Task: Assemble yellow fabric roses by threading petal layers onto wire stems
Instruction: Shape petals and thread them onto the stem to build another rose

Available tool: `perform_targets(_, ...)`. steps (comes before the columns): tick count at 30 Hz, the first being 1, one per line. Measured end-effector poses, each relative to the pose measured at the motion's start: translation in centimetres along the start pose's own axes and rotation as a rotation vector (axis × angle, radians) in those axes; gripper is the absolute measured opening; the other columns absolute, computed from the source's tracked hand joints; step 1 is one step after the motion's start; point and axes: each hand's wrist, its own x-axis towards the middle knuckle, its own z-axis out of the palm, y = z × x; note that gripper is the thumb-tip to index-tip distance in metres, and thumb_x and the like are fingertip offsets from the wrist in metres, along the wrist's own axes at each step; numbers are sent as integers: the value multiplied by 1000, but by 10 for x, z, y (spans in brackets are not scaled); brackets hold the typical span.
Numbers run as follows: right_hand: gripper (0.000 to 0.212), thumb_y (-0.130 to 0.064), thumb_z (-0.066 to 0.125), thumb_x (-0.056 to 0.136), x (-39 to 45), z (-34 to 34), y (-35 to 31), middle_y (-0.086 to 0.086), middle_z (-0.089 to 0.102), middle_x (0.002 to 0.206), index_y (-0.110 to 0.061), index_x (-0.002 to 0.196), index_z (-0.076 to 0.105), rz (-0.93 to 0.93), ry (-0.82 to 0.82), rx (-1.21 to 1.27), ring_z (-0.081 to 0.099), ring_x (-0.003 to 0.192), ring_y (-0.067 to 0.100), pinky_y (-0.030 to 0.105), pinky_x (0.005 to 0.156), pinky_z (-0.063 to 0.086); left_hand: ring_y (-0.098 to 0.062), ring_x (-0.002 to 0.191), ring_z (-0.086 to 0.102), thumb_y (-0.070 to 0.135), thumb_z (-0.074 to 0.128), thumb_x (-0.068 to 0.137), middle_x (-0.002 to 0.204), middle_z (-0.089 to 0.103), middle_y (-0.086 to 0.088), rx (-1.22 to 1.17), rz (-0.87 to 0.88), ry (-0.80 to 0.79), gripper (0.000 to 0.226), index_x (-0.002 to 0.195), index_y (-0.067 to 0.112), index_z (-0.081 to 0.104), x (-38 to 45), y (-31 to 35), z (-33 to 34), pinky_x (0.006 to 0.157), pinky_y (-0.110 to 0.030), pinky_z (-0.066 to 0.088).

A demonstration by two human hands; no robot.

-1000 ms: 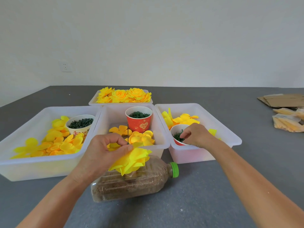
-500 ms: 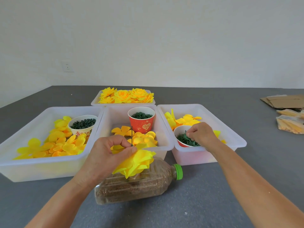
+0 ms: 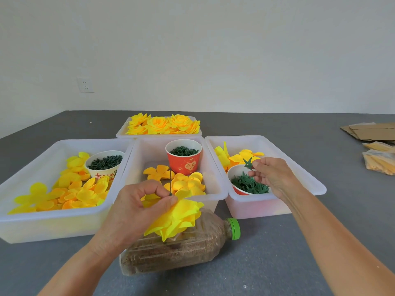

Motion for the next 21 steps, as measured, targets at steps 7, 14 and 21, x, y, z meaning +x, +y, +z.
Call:
perform_targets(7, 6, 6, 53, 90, -7, 5, -3, 20, 67, 81, 3, 86, 55, 79, -39, 273, 71, 64, 20, 24, 59, 58, -29, 77, 61, 45, 75, 66, 77, 70, -4, 9, 5, 1, 23, 67, 23, 69, -1, 0, 0, 71, -44, 51)
perform_targets(14, 14, 9, 63, 80, -27, 18, -21, 14, 66, 80, 0, 91, 60, 39, -93, 330, 69, 62, 16, 21, 58, 56, -28, 79, 62, 43, 72, 66, 78, 70, -2, 21, -19, 10, 19, 67, 25, 68, 0, 0, 1, 73, -44, 52)
perform_targets(21, 18, -2, 63, 84, -68, 51, -45, 1, 65, 60, -12, 98, 66, -64, -282, 228, 61, 54, 9, 18, 53, 51, -5, 68, 56, 28, 75, 75, 71, 65, 10, 18, -48, 3, 13, 66, 24, 67, -1, 1, 1, 65, -24, 46)
